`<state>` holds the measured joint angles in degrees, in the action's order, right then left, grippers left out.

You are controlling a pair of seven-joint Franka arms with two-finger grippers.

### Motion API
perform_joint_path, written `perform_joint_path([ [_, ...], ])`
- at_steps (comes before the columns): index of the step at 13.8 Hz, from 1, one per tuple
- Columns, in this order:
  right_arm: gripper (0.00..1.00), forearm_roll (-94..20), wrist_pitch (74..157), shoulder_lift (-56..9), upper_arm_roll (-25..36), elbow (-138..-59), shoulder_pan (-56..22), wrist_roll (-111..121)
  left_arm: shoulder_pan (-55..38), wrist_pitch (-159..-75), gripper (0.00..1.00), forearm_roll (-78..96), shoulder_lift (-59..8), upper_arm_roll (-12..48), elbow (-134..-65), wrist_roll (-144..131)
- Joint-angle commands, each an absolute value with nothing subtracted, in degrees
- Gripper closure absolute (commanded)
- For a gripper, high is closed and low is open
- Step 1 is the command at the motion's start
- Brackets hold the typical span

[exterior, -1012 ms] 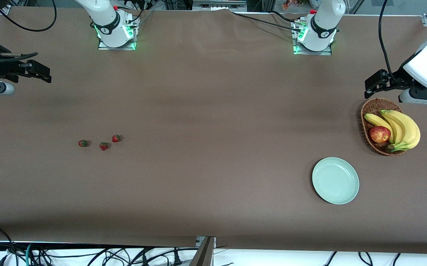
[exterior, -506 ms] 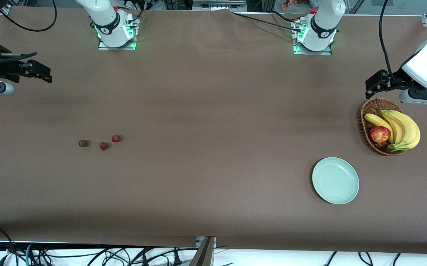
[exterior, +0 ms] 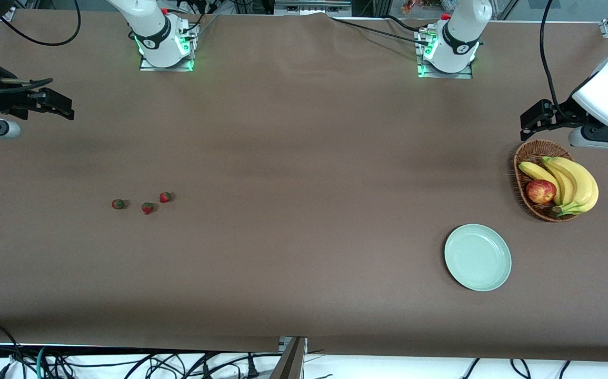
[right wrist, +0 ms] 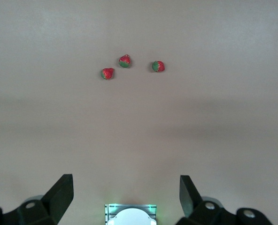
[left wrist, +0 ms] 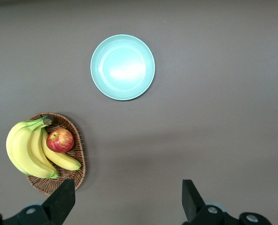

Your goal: Collect all strawberries into plate

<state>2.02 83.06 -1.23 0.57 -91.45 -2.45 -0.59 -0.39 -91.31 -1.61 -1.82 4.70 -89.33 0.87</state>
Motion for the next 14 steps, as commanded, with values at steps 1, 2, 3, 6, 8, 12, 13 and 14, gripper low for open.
perform_joint_path([
  [1, 0.0, 0.8, 83.1, -1.8, 0.3, -90.1, -2.0, -1.5, -0.4, -90.1, 0.0, -2.7, -2.6, 5.1, -87.3, 1.9],
  [2, 0.0, 0.8, 83.3, -2.7, 0.2, -90.1, -2.1, -1.5, -0.3, -90.1, 0.0, -2.7, -2.6, 5.1, -87.3, 1.9],
  [3, 0.0, 0.9, 83.5, -3.5, 0.2, -90.1, -2.2, -1.1, -0.3, -90.1, 0.0, -2.7, -2.6, 5.1, -87.3, 2.0],
  [6, 0.0, 0.9, 85.2, -6.3, 0.0, -90.2, -2.4, -1.2, -0.3, -90.0, 0.0, -2.7, -2.6, 5.1, -87.3, 2.0],
  [8, 0.0, 0.9, 86.1, -11.2, 0.0, -90.1, -2.3, -1.1, -0.2, -89.4, 0.0, -2.7, -2.5, 4.9, -87.3, 2.1],
  [12, 0.0, 0.6, 89.9, -16.9, -0.1, -90.7, -2.4, -1.2, 0.9, -89.3, 0.0, -2.6, -2.6, 4.6, -87.5, 2.4],
  [13, 0.0, -0.2, 91.7, -18.5, -0.1, -91.1, -2.5, -1.9, 0.9, -89.3, 0.0, -2.6, -2.6, 4.6, -87.5, 2.4],
  [14, 0.0, -1.3, 93.7, -20.4, -0.1, -91.4, -2.5, -2.1, 0.9, -89.3, 0.0, -2.6, -2.6, 4.6, -87.4, 2.4],
])
